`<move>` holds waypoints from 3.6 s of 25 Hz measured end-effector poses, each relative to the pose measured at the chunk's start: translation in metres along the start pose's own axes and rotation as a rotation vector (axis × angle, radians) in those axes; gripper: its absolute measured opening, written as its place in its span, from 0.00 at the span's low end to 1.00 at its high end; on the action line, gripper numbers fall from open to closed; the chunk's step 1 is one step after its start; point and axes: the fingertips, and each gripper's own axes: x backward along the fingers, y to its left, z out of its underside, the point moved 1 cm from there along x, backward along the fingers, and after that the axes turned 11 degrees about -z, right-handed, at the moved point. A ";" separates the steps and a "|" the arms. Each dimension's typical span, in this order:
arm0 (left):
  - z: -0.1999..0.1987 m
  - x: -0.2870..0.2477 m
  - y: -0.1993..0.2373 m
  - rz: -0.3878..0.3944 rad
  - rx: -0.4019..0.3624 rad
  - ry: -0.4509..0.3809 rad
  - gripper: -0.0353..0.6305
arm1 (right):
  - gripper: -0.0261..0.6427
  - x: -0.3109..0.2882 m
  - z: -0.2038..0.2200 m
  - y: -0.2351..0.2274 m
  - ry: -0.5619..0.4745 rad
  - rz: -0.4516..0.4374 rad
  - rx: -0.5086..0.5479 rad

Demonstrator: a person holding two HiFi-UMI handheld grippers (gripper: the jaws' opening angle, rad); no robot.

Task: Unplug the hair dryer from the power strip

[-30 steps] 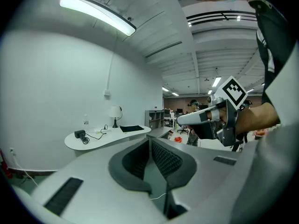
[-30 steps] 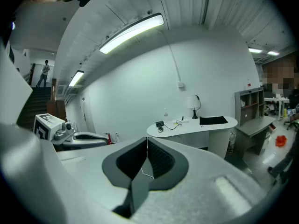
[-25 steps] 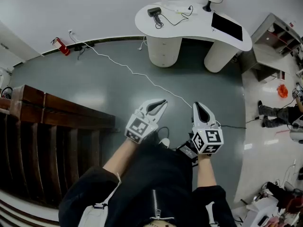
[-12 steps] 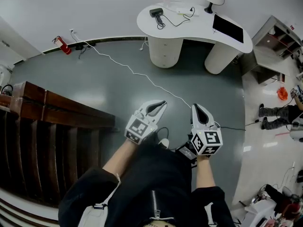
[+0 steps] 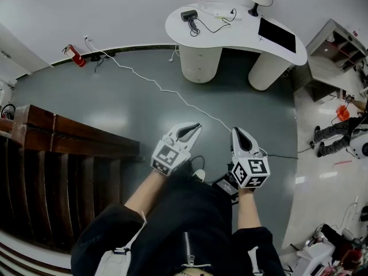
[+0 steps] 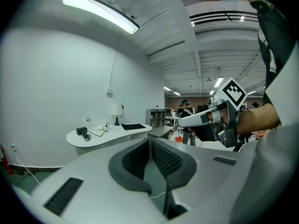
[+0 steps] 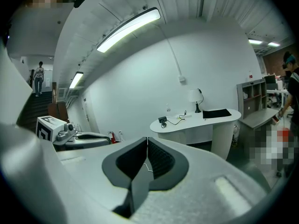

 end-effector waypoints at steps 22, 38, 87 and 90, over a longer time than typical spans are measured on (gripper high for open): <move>-0.022 -0.087 0.095 0.061 0.005 -0.021 0.09 | 0.05 -0.102 -0.050 -0.041 0.004 0.055 0.019; -0.017 -0.117 0.155 0.119 0.008 -0.010 0.09 | 0.05 -0.164 -0.064 -0.046 0.022 0.113 0.036; -0.053 -0.313 0.206 0.046 0.007 0.072 0.09 | 0.05 -0.266 -0.151 -0.233 -0.001 0.019 0.005; -0.056 -0.331 0.207 0.031 0.004 0.079 0.09 | 0.05 -0.272 -0.157 -0.252 -0.001 0.006 0.003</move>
